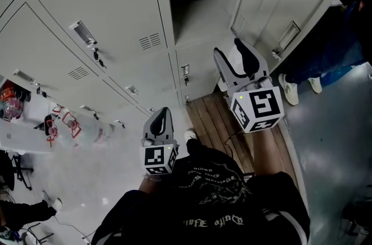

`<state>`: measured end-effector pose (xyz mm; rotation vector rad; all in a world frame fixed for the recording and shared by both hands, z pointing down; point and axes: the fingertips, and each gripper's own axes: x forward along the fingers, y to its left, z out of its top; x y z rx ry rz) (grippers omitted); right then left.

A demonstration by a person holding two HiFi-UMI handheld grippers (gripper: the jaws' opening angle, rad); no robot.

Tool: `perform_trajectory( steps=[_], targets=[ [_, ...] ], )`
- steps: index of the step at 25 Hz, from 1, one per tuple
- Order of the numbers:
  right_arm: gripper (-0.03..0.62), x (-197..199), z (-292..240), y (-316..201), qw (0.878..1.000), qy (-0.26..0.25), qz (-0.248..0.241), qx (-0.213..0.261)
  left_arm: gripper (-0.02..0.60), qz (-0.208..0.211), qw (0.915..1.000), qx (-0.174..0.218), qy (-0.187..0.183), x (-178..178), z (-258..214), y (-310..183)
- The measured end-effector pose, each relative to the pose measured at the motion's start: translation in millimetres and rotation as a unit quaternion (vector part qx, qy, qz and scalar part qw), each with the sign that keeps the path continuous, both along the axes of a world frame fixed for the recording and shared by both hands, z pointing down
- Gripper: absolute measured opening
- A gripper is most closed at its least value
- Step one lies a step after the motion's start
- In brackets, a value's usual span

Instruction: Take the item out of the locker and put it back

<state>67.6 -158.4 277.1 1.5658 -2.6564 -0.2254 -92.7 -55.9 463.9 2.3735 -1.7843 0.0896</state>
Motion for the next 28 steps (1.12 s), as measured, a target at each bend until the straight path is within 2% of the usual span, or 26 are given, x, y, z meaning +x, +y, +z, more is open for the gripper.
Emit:
perform_trajectory(
  steps=[8,19,28],
  targets=[
    [0.227,-1.1,48.8,31.7,1.0,0.023,0.013,-0.014,0.006,0.012,0.9999,0.006,0.003,11.7,-2.8,6.8],
    [0.227,10.7,105.7,65.3,0.997,-0.015,0.034,-0.071,0.006,0.024,0.9995,0.019,0.007,21.3,-10.3,11.6],
    [0.227,15.7,142.1,82.6,0.994,-0.011,0.048,-0.098,0.006,0.028,0.9993,0.022,0.008,29.6,-13.4,14.2]
  ],
)
